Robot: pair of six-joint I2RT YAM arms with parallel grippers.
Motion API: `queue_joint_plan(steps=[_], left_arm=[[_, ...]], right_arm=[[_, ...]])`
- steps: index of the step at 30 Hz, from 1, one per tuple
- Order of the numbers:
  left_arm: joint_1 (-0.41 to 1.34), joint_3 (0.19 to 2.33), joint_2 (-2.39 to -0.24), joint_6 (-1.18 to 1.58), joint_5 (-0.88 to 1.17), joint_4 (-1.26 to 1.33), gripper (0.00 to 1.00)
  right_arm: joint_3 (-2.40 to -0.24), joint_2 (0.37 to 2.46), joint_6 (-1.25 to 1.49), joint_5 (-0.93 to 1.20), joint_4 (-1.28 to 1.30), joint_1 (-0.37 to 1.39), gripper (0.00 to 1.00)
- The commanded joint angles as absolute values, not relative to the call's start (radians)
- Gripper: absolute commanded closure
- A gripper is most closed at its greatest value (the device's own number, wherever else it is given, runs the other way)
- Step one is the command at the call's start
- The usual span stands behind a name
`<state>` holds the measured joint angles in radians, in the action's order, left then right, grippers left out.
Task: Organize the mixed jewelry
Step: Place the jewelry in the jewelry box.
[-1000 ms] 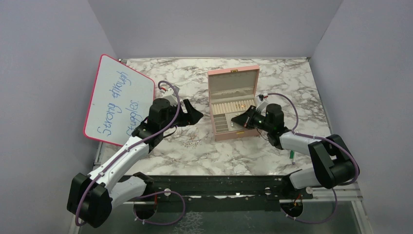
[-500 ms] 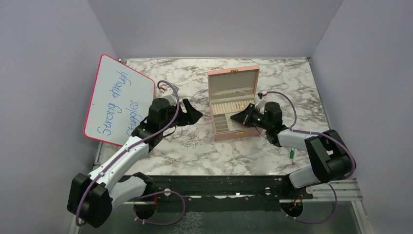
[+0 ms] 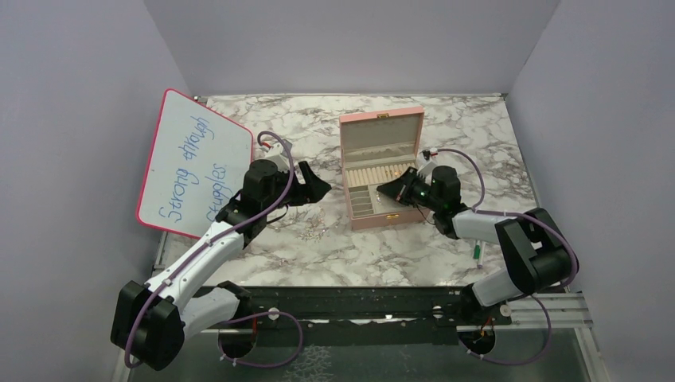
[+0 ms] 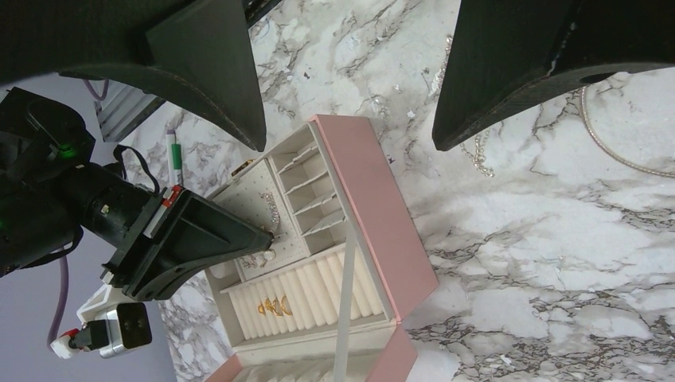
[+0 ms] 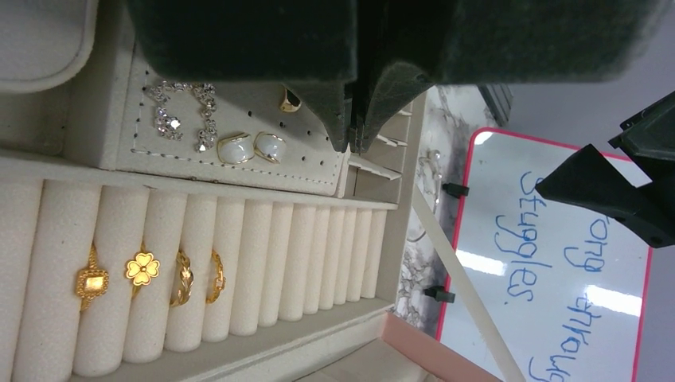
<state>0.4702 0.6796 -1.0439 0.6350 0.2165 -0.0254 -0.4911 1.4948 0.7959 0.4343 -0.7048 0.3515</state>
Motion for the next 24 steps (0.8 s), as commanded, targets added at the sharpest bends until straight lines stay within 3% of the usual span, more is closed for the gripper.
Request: queue_joint_plan(steps=[1, 24], left_arm=[[0.462, 0.681, -1.045, 0.63, 0.227, -0.004, 0.22], [0.459, 0.674, -1.049, 0.637, 0.235, 0.022, 0.22]], right_arm=[[-0.524, 1.518, 0.801, 0.411, -0.771, 0.347, 0.99], [-0.54, 1.539, 0.78, 0.384, -0.74, 0.347, 0.99]])
